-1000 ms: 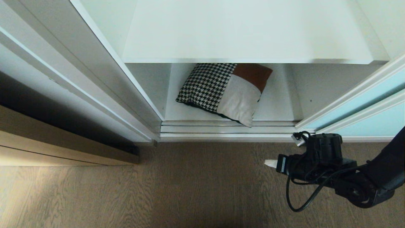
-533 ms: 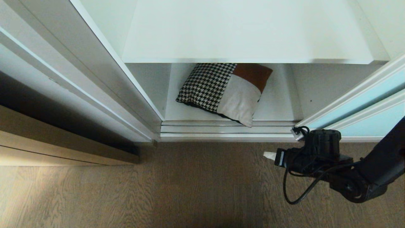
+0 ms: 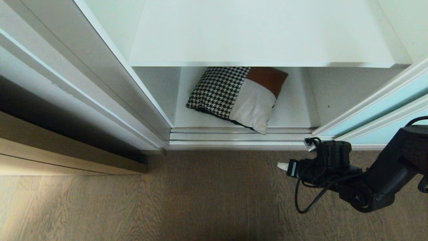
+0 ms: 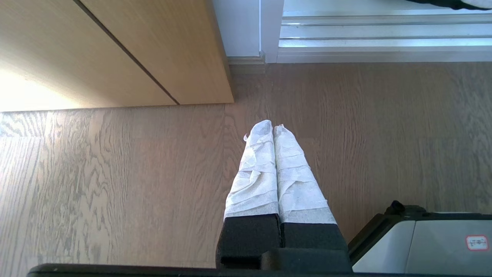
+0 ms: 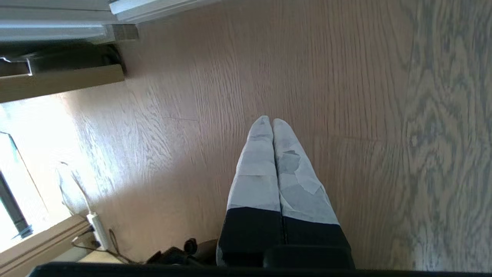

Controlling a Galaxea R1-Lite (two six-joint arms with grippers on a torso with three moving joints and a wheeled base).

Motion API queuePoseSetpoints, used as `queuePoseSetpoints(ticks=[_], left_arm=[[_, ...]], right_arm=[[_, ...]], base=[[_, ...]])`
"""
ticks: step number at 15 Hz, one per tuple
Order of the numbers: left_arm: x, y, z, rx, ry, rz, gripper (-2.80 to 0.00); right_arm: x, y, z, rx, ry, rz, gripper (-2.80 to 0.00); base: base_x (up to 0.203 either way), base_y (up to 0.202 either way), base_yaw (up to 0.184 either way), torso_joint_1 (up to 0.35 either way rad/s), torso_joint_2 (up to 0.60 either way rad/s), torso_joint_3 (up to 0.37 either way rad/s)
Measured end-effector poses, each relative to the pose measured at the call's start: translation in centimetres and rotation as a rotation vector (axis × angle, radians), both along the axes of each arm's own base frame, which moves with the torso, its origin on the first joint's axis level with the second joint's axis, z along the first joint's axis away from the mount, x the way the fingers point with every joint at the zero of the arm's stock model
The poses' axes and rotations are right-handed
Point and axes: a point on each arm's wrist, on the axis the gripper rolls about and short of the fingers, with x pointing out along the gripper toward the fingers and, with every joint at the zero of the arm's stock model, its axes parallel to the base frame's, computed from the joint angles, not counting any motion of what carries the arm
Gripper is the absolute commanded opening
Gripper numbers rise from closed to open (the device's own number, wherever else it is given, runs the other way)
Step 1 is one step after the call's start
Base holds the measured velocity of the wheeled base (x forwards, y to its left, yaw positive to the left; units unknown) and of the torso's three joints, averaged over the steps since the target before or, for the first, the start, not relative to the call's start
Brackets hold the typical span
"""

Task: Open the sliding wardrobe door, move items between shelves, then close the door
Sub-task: Place the pillow on the higher shelf

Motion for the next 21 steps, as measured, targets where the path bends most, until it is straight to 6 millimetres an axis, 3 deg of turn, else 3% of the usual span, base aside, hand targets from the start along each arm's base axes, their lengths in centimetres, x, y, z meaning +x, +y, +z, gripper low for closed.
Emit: queuePoseSetpoints(ticks=[3,4,11,15,21], left_arm=[[0.0,0.0,0.0,0.0,0.0,0.0,-2.8],[0.0,0.0,0.0,0.0,0.0,0.0,-2.8],[0.0,0.0,0.0,0.0,0.0,0.0,-2.8],[0.0,0.0,0.0,0.0,0.0,0.0,-2.8],[0.0,0.0,0.0,0.0,0.0,0.0,-2.8]], right_arm=[[0.9,0.3,1.0,0.002,0.005,-0.001,-2.8],[1.2,0.5,1.3,0.003,-0.004,0.002,0.0],[4.1,3.1,2.5,0.011,-0.057,0.033,0.0],[4.1,4.2,3.4,-0.019,0.065,0.062,0.0],[5.1,4.3,2.1,0.007,-0.012,0.052,0.0]], base=[[0.0,0.0,0.0,0.0,0.0,0.0],[0.0,0.0,0.0,0.0,0.0,0.0],[0.0,0.0,0.0,0.0,0.0,0.0],[0.0,0.0,0.0,0.0,0.0,0.0],[0.0,0.0,0.0,0.0,0.0,0.0]])
